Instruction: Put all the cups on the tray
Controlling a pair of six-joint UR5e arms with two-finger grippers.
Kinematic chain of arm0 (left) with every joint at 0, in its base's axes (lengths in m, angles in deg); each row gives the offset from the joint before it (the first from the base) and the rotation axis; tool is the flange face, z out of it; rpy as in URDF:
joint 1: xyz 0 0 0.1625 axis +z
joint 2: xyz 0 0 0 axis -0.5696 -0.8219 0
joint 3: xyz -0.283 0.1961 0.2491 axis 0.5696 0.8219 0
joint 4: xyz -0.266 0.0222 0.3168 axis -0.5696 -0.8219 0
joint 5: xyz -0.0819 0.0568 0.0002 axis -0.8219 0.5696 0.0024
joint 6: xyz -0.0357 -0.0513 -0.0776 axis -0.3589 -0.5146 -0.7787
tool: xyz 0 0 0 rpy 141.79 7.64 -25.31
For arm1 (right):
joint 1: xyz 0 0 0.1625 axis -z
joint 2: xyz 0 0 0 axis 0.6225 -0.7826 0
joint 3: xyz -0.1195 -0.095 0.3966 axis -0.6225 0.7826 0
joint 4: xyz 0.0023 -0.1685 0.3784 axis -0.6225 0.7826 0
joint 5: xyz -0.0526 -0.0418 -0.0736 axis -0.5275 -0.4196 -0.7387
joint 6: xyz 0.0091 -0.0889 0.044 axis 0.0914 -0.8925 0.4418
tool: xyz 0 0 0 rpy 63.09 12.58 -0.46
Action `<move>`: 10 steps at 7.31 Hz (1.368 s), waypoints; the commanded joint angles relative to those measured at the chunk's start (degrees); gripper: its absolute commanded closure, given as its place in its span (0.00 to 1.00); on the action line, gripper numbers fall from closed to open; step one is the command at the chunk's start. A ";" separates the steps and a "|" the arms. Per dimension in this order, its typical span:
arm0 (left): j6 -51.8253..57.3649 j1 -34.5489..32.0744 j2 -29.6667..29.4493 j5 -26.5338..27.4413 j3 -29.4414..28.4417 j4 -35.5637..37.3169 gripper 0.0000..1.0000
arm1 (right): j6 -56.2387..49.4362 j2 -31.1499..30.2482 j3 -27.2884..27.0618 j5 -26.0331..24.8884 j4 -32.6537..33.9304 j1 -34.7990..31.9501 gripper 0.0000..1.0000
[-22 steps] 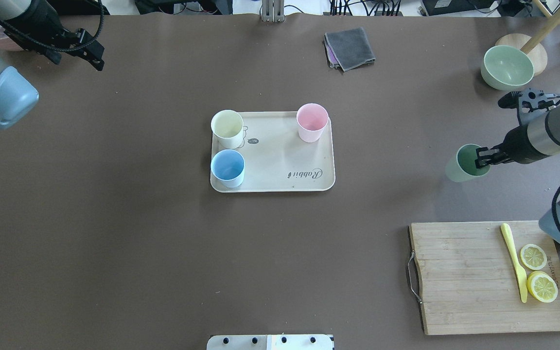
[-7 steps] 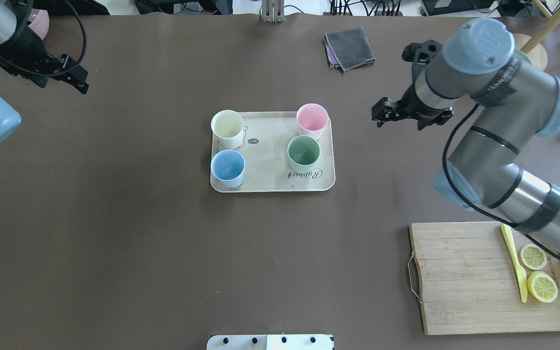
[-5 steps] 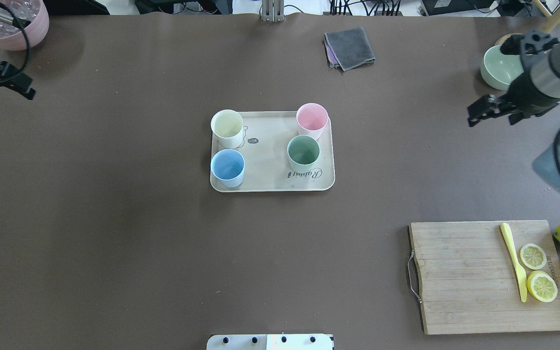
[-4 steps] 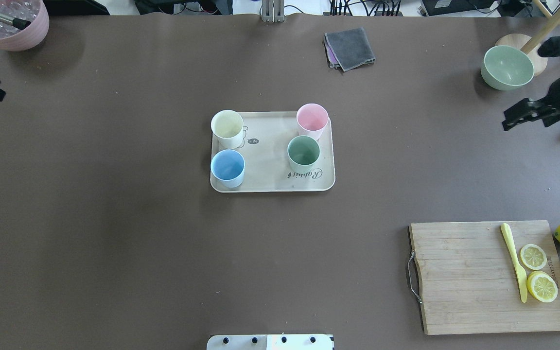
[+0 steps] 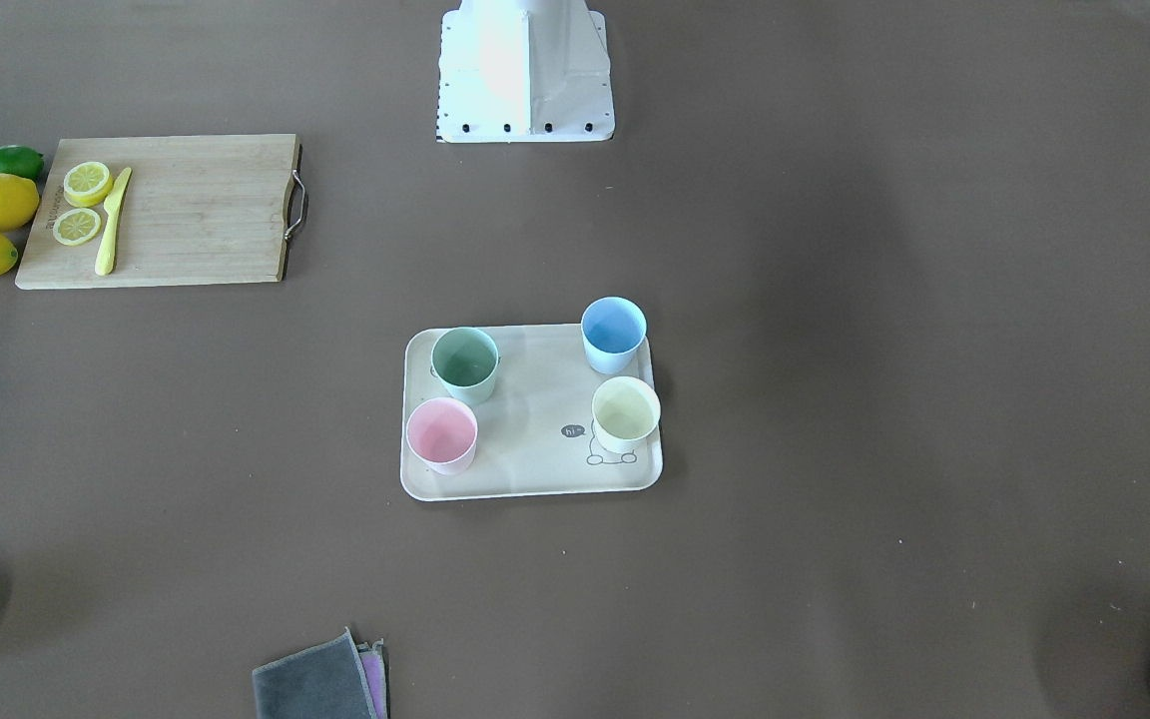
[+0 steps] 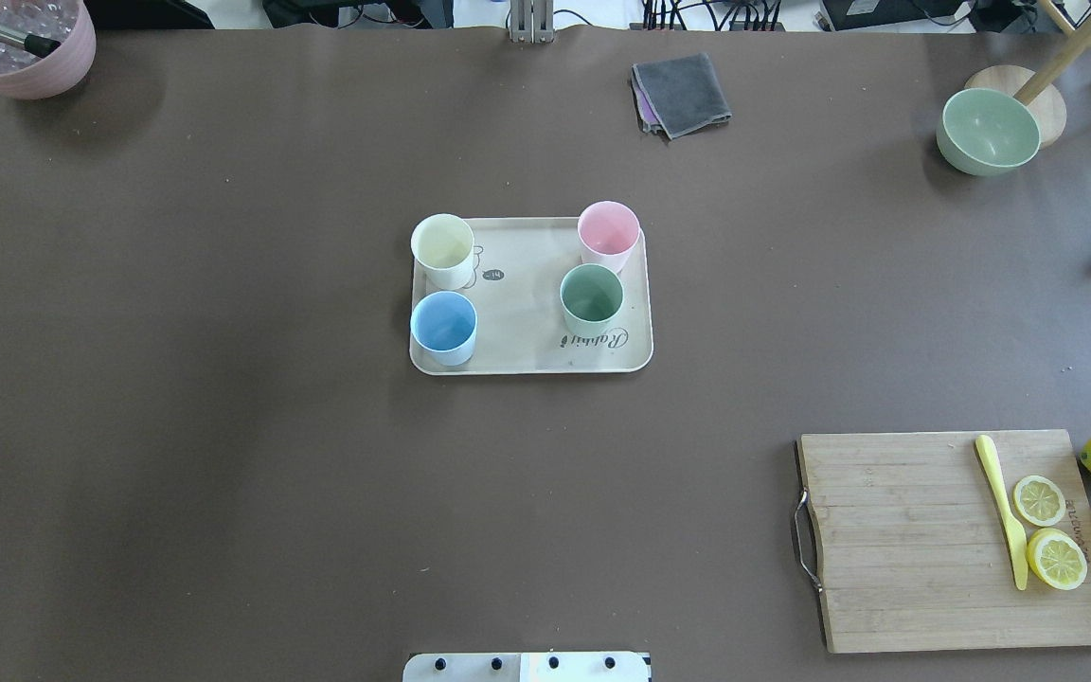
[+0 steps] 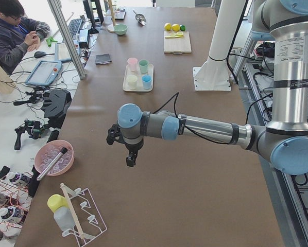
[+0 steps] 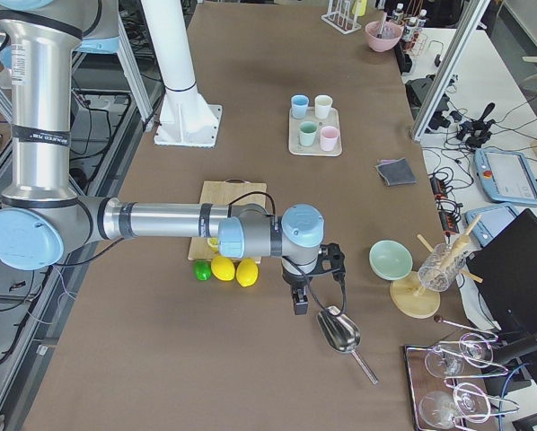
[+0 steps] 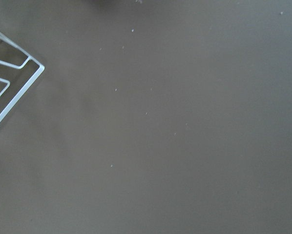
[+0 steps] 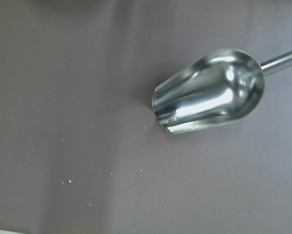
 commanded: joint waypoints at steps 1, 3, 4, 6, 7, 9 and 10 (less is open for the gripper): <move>0.72 -1.61 6.43 1.36 -2.10 -5.28 0.02 | -0.97 -0.73 0.87 -0.08 1.01 -0.89 0.00; 3.33 -1.52 6.09 1.73 -1.41 -2.94 0.02 | -1.06 0.32 0.34 0.00 1.37 -0.89 0.00; 4.31 -1.18 5.65 1.73 -0.27 2.38 0.02 | -1.06 1.02 0.34 -0.17 1.63 -0.80 0.00; 11.82 -2.31 2.31 6.79 1.40 10.60 0.02 | -1.58 1.47 -0.45 0.09 2.77 -0.80 0.00; 13.97 -4.93 2.39 7.09 1.67 11.05 0.02 | -1.59 1.21 -1.06 0.09 3.12 -0.80 0.00; 13.64 -6.01 3.27 6.92 1.93 10.97 0.02 | -1.59 0.51 -1.16 -0.17 2.86 -0.88 0.00; 13.81 -5.92 3.10 6.83 2.19 10.79 0.02 | -1.59 0.50 -1.16 -0.17 2.86 -0.89 0.00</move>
